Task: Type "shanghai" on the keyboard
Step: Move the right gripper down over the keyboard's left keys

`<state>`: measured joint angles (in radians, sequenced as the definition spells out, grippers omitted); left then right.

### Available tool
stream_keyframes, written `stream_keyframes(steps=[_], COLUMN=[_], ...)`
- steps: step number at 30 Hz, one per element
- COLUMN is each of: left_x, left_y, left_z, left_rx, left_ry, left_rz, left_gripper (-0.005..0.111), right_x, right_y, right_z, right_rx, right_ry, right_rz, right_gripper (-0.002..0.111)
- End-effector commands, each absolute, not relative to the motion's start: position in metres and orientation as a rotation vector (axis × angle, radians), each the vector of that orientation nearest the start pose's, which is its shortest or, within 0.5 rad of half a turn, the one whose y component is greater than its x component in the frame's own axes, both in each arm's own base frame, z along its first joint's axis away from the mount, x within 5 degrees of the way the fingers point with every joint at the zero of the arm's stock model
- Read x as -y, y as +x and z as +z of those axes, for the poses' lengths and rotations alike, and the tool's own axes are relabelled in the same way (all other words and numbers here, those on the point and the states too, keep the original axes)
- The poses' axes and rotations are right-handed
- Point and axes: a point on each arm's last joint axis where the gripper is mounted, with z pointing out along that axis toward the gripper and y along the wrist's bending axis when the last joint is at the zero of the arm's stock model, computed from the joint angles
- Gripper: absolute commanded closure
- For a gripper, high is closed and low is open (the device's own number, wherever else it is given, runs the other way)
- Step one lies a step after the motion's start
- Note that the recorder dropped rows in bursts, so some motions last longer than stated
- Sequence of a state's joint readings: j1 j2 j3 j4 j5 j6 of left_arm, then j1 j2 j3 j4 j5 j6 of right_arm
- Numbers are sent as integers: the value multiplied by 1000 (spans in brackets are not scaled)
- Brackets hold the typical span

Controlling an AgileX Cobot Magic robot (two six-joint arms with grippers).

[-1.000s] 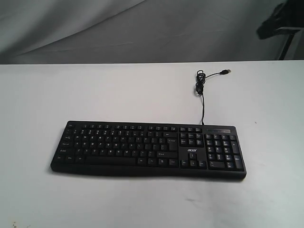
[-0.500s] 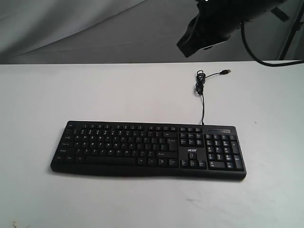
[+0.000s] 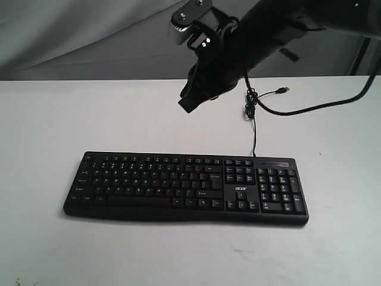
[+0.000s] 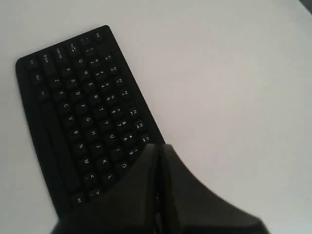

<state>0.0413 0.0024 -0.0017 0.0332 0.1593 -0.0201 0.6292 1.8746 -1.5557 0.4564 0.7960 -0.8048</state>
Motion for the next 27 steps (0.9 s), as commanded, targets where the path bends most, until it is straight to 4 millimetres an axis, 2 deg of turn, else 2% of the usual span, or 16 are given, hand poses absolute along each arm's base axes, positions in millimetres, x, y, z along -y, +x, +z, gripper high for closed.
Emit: stream_keyframes(steps=[1, 9, 12, 16, 24, 27], left_x=[-2, -2, -2, -2, -2, -2], left_y=[56, 56, 56, 56, 56, 56], left_z=[199, 199, 199, 199, 199, 199], left_rx=[-1637, -1637, -1637, -1637, -1637, -1637], left_ry=[-24, -24, -24, -24, -24, -24], left_rz=[39, 39, 39, 39, 39, 39], left_gripper=[107, 107, 107, 107, 107, 107], right_x=[-279, -305, -329, -350, -367, -374], right_y=[324, 312, 299, 287, 282, 280], right_z=[266, 250, 234, 216, 180, 174], right_rx=[-2072, -2052, -2025, -2007, -2019, -1997], right_ry=[-1424, -1473, -1530, -1584, -1623, -1622], right_rz=[455, 476, 489, 495, 486, 476], right_gripper=[108, 108, 108, 108, 108, 108])
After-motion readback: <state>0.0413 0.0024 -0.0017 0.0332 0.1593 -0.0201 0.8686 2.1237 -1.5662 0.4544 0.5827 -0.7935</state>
